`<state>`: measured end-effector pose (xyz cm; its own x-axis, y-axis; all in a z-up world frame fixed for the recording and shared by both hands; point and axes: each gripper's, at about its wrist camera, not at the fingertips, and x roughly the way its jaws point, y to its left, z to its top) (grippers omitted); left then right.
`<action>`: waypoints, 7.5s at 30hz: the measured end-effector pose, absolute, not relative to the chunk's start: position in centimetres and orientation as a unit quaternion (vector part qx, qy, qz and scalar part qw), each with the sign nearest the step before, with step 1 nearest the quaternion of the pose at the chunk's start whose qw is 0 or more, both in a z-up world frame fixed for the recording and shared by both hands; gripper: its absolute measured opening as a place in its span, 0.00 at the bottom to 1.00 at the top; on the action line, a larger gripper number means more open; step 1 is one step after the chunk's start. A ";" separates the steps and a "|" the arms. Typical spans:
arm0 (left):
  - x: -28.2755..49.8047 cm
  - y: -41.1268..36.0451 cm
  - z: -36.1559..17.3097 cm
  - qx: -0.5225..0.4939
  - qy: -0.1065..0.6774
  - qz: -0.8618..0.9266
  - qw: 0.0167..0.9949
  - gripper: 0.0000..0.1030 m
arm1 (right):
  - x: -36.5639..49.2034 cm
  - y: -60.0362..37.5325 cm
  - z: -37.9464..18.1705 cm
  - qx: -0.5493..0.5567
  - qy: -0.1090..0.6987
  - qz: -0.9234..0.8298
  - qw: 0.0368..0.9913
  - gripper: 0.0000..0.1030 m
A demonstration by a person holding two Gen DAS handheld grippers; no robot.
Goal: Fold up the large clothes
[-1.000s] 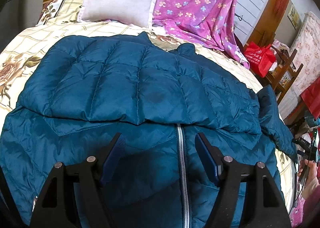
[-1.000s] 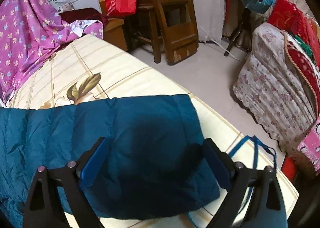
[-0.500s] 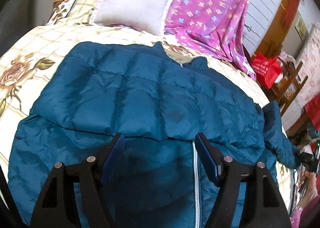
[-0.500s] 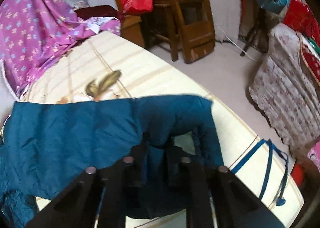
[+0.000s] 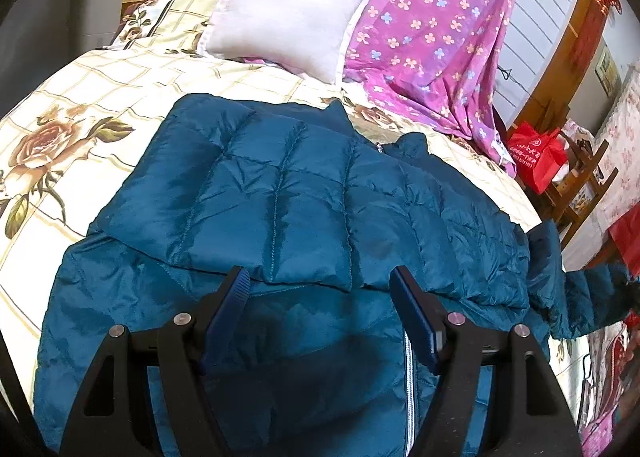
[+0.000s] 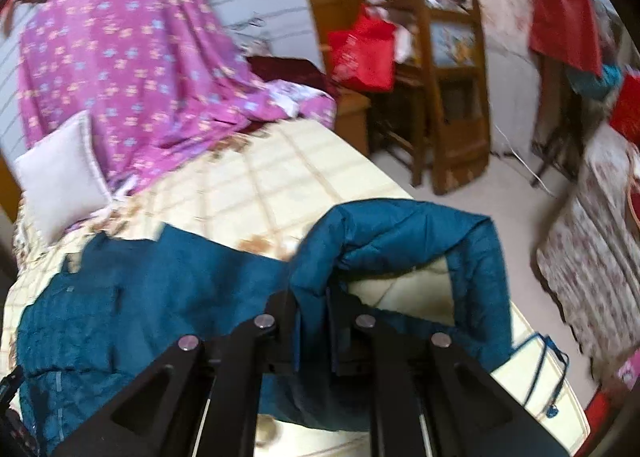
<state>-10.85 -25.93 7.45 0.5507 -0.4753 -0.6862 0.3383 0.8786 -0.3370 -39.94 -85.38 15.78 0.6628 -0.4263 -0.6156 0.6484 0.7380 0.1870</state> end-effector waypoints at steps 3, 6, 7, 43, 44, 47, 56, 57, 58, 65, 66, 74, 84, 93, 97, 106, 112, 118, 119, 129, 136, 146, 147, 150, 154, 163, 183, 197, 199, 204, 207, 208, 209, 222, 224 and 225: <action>-10.8 -25.3 7.7 -0.088 0.410 -0.229 0.878 0.58 | -38.1 -82.3 17.8 0.187 0.262 -0.268 0.908 0.09; -10.5 -24.6 7.9 -0.095 0.409 -0.224 0.880 0.58 | -34.9 -78.2 19.6 0.172 0.258 -0.220 0.925 0.09; -10.4 -24.2 8.1 -0.099 0.408 -0.223 0.880 0.58 | -33.9 -77.0 20.0 0.168 0.259 -0.207 0.928 0.09; -7.6 -17.5 5.8 -0.151 0.425 -0.189 0.872 0.58 | -8.8 -45.4 10.0 0.178 0.399 0.135 0.889 0.53; -7.7 -17.6 5.9 -0.151 0.424 -0.189 0.873 0.58 | -9.1 -45.3 10.7 0.171 0.398 0.137 0.891 0.58; -8.0 -17.8 6.3 -0.149 0.421 -0.191 0.874 0.58 | -10.0 -44.9 12.5 0.143 0.390 0.140 0.899 0.60; -8.8 -18.6 7.2 -0.141 0.415 -0.203 0.876 0.58 | -12.6 -48.8 11.3 0.163 0.403 0.080 0.897 0.61; -8.8 -18.6 7.2 -0.139 0.416 -0.203 0.875 0.58 | -12.8 -49.3 11.1 0.174 0.403 0.083 0.895 0.61; -8.8 -18.5 7.1 -0.138 0.418 -0.202 0.875 0.58 | -12.9 -49.5 11.0 0.181 0.402 0.089 0.893 0.61; -8.5 -17.5 6.3 -0.144 0.426 -0.189 0.873 0.58 | -13.1 -48.4 12.0 0.221 0.385 0.186 0.877 0.61; -8.5 -17.3 6.2 -0.144 0.427 -0.188 0.873 0.58 | -12.9 -47.7 12.0 0.215 0.388 0.192 0.875 0.61; -8.4 -16.4 6.0 -0.144 0.427 -0.184 0.873 0.58 | -10.9 -41.3 11.6 0.139 0.434 0.204 0.866 0.61; -8.4 -15.4 5.9 -0.156 0.426 -0.182 0.873 0.58 | -12.4 -43.3 12.5 0.157 0.372 0.138 0.904 0.61; -8.4 -15.5 6.1 -0.157 0.423 -0.183 0.873 0.58 | -14.0 -48.8 10.9 0.308 0.272 0.209 0.887 0.61; -8.3 -15.6 6.1 -0.165 0.426 -0.182 0.871 0.58 | -12.2 -47.5 8.7 0.215 0.361 0.064 0.905 0.61; -8.4 -16.7 6.6 -0.169 0.423 -0.190 0.870 0.58 | -8.1 -39.6 2.1 -0.020 0.436 -0.034 0.899 0.62; -8.1 -18.2 7.1 -0.175 0.423 -0.190 0.868 0.58 | -10.4 -41.7 3.8 0.046 0.430 0.018 0.901 0.62; -6.5 -22.5 6.7 -0.131 0.434 -0.188 0.871 0.58 | -16.5 -48.2 7.1 0.064 0.405 0.012 0.912 0.62; -6.2 -23.0 6.4 -0.126 0.438 -0.185 0.870 0.58 | -17.7 -49.7 7.5 0.064 0.402 0.004 0.914 0.62; -5.4 -26.2 7.3 -0.105 0.442 -0.201 0.868 0.01 | -26.3 -66.5 10.9 0.166 0.352 -0.133 0.912 0.68; -4.4 -25.4 12.2 -0.080 0.386 -0.206 0.896 0.00 | -24.8 -69.2 9.5 0.258 0.334 -0.115 0.899 0.68; -1.7 -22.8 7.1 -0.068 0.428 -0.157 0.887 0.01 | -14.7 -61.8 4.2 0.153 0.425 -0.093 0.887 0.69; -1.6 -22.8 6.4 -0.068 0.431 -0.156 0.886 0.01 | -14.2 -61.4 3.5 0.143 0.433 -0.101 0.884 0.69; -1.5 -22.9 6.1 -0.069 0.426 -0.159 0.888 0.08 | -13.3 -60.3 1.6 0.116 0.433 -0.122 0.885 0.75; -1.5 -22.6 7.1 -0.059 0.424 -0.148 0.891 0.22 | -13.5 -60.8 1.7 0.122 0.443 -0.121 0.880 0.77; -3.6 -24.8 10.4 -0.012 0.355 -0.165 0.920 0.30 | -14.9 -59.6 6.5 0.128 0.390 -0.103 0.906 0.77; -0.6 -31.0 4.3 0.039 0.374 -0.185 0.908 0.31 | -7.7 -57.4 1.2 0.073 0.416 -0.136 0.896 0.84; -0.1 -30.9 3.0 0.029 0.389 -0.195 0.900 0.31 | -12.7 -62.9 4.4 0.103 0.388 -0.169 0.900 0.84; -0.1 -31.0 2.8 0.030 0.388 -0.200 0.899 0.31 | -13.0 -64.6 3.0 0.124 0.397 -0.168 0.894 0.84; 0.0 -30.9 2.6 0.022 0.388 -0.208 0.898 0.31 | -12.6 -64.5 0.6 0.119 0.392 -0.169 0.896 0.88; 0.1 -30.6 2.5 0.012 0.390 -0.213 0.896 0.31 | -12.8 -64.1 0.7 0.111 0.398 -0.181 0.893 0.88; 0.1 -30.5 2.5 0.008 0.391 -0.215 0.895 0.31 | -13.1 -63.9 0.9 0.107 0.401 -0.186 0.890 0.88; 0.2 -30.5 2.5 0.007 0.391 -0.215 0.895 0.31 | -13.6 -63.3 1.6 0.101 0.402 -0.191 0.890 0.87; 0.1 -30.6 2.5 0.014 0.389 -0.211 0.897 0.32 | -16.2 -60.5 0.2 0.102 0.413 -0.164 0.890 0.90; 0.1 -30.7 2.6 0.017 0.388 -0.208 0.898 0.32 | -16.0 -60.5 0.2 0.100 0.419 -0.163 0.888 0.91; 0.0 -30.7 2.7 0.018 0.389 -0.204 0.898 0.32 | -16.0 -60.5 0.3 0.100 0.421 -0.162 0.887 0.91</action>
